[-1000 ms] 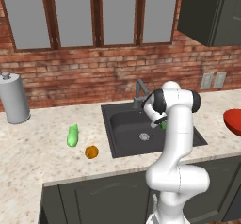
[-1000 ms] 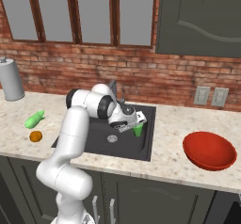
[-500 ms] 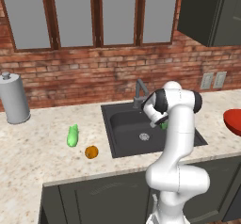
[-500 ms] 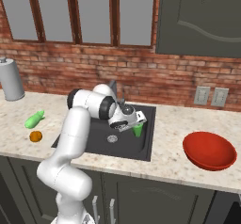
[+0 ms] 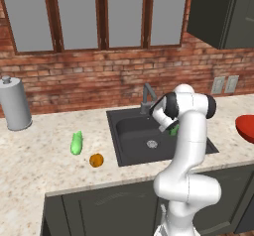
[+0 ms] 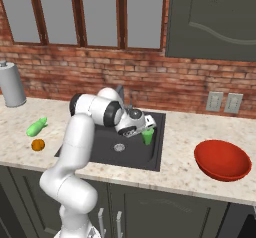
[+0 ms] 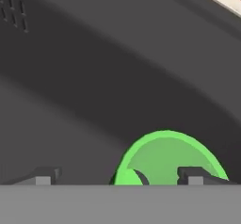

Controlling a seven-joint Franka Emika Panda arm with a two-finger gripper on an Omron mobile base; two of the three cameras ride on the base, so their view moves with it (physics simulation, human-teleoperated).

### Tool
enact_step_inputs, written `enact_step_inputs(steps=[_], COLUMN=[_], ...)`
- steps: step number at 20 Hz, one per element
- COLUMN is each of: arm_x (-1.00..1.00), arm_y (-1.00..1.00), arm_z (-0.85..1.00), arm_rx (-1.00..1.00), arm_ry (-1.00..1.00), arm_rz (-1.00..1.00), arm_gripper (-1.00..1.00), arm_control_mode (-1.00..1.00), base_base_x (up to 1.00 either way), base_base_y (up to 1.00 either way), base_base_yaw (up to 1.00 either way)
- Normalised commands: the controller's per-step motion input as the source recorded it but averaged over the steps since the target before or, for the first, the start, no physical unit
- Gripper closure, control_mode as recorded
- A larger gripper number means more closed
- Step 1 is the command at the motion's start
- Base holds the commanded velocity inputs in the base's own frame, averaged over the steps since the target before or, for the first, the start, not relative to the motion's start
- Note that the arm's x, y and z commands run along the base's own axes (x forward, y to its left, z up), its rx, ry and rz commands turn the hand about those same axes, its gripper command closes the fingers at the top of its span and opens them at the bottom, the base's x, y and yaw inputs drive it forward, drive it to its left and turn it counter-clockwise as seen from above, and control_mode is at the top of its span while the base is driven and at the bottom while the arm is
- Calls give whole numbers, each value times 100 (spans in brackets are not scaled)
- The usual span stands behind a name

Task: Remove the corn and orange from the sink. Then move the bowl and cup from the counter to the sink for washing.

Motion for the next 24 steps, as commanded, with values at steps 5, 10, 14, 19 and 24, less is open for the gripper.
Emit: enact_step_inputs(steps=[5,10,14,19,24], arm_x=[-11,-22,-34,-32,-30], arm_y=[-5,-6,-10,-3,-1], arm_z=[41,42,41,47,52], arm_rx=[0,0,2,2,3], arm_ry=[1,3,6,10,11], arm_rz=[-2,-4,-8,-11,-11], arm_gripper=[-100,-100,-100,-100,-100], arm_control_mode=[-100,-100,-100,-100,-100], base_base_x=[0,0,0,0,0], base_base_y=[0,0,0,0,0], base_base_yaw=[0,0,0,0,0])
